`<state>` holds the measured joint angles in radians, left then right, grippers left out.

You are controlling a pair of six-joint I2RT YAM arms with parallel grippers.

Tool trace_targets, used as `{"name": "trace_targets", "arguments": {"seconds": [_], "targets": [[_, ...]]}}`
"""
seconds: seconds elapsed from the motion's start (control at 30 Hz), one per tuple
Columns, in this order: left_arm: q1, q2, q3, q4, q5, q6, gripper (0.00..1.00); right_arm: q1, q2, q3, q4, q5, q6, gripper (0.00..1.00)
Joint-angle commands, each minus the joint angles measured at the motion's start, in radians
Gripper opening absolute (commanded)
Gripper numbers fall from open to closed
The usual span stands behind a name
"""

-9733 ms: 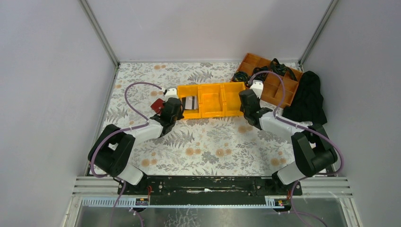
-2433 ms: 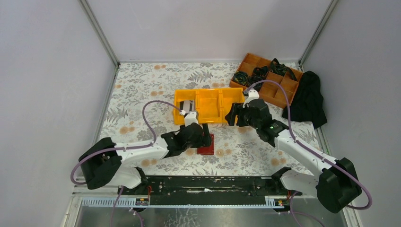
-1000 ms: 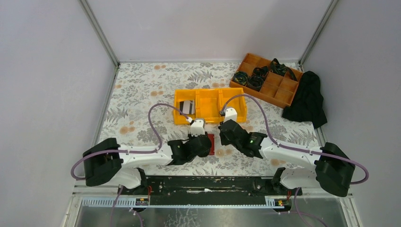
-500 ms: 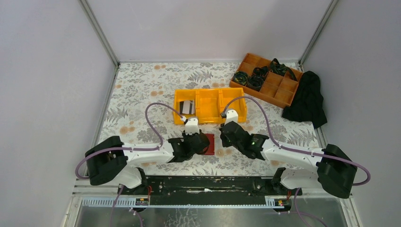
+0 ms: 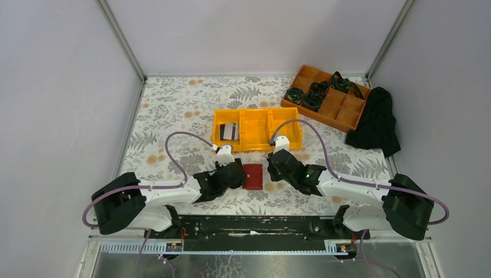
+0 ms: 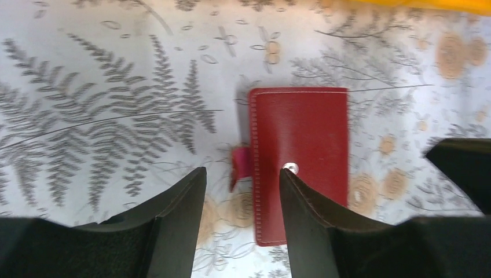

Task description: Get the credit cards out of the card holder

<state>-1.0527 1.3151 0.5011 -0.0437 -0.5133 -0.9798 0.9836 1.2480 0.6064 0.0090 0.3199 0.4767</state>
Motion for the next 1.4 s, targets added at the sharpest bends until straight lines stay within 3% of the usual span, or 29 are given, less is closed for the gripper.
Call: {"name": "trace_targets", "arguments": {"seconds": [0.0, 0.27, 0.43, 0.63, 0.8, 1.07, 1.37], "targets": [[0.004, -0.014, -0.006, 0.172, 0.092, 0.033, 0.57, 0.003, 0.019, -0.003, 0.043, -0.012, 0.016, 0.14], [0.004, -0.12, -0.007, 0.111, 0.201, 0.03, 0.57, 0.003, -0.002, -0.016, 0.04, 0.001, 0.014, 0.15], [0.0, -0.119, -0.014, -0.032, 0.162, -0.038, 0.62, 0.003, -0.012, -0.025, 0.052, 0.001, 0.012, 0.23], [-0.007, -0.102, -0.117, 0.093, 0.192, -0.08, 0.67, 0.003, -0.011, -0.028, 0.057, 0.0, 0.013, 0.25], [-0.038, -0.024, -0.097, 0.173, 0.177, -0.082, 0.7, 0.003, 0.007, -0.024, 0.058, 0.011, 0.02, 0.29], [-0.078, 0.06, -0.013, 0.221, 0.193, -0.052, 0.62, 0.003, 0.004, -0.034, 0.062, 0.019, 0.026, 0.32], [-0.106, -0.025, 0.015, 0.129, 0.142, -0.071, 0.52, 0.004, 0.009, -0.042, 0.054, 0.051, 0.038, 0.33]]}}
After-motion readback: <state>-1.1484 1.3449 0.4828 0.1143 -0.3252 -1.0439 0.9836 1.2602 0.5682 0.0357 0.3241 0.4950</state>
